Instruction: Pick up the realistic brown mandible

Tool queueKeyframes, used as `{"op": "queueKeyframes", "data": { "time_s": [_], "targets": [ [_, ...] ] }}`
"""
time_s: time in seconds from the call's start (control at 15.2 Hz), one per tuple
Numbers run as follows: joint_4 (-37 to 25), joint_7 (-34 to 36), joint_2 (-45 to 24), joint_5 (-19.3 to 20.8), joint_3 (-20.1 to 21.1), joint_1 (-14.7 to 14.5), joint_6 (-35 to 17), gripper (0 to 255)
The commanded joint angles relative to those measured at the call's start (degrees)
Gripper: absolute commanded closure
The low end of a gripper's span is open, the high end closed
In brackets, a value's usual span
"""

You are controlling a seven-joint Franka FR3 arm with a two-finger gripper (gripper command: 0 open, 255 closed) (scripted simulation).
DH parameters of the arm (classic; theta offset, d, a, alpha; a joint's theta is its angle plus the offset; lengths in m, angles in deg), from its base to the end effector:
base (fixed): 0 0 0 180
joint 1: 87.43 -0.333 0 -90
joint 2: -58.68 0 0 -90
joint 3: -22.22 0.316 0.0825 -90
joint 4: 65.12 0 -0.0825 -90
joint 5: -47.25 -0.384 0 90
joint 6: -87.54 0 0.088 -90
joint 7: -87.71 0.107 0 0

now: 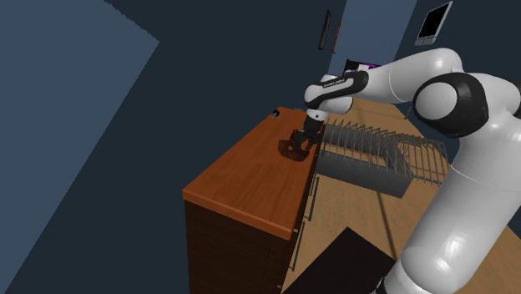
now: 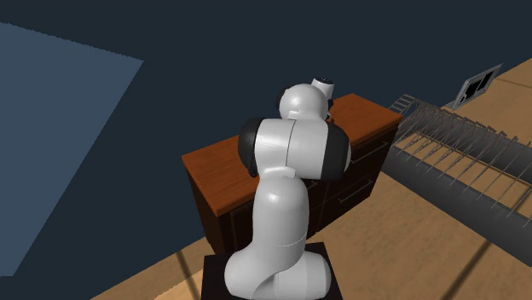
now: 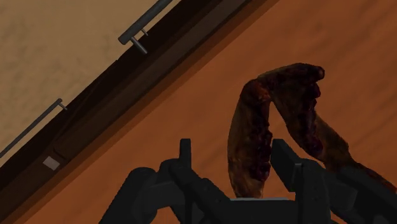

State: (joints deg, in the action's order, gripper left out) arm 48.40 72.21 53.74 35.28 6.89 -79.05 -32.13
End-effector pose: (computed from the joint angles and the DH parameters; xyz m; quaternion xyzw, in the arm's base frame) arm 0.5333 -0.2201 0.4276 -0.9893 0.1210 -0.0386 0.0710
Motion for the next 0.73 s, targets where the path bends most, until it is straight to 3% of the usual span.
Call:
{"op": "queueKeyframes", "data": {
  "time_s": [0.0,0.66],
  "targets": [
    [0.25,-0.05,-0.17,0.02,0.02,-0.01,-0.02,255],
    [-0.7,0.35,0.33,0.34,0.0,-0.02,1.38,255]
  ]
}}
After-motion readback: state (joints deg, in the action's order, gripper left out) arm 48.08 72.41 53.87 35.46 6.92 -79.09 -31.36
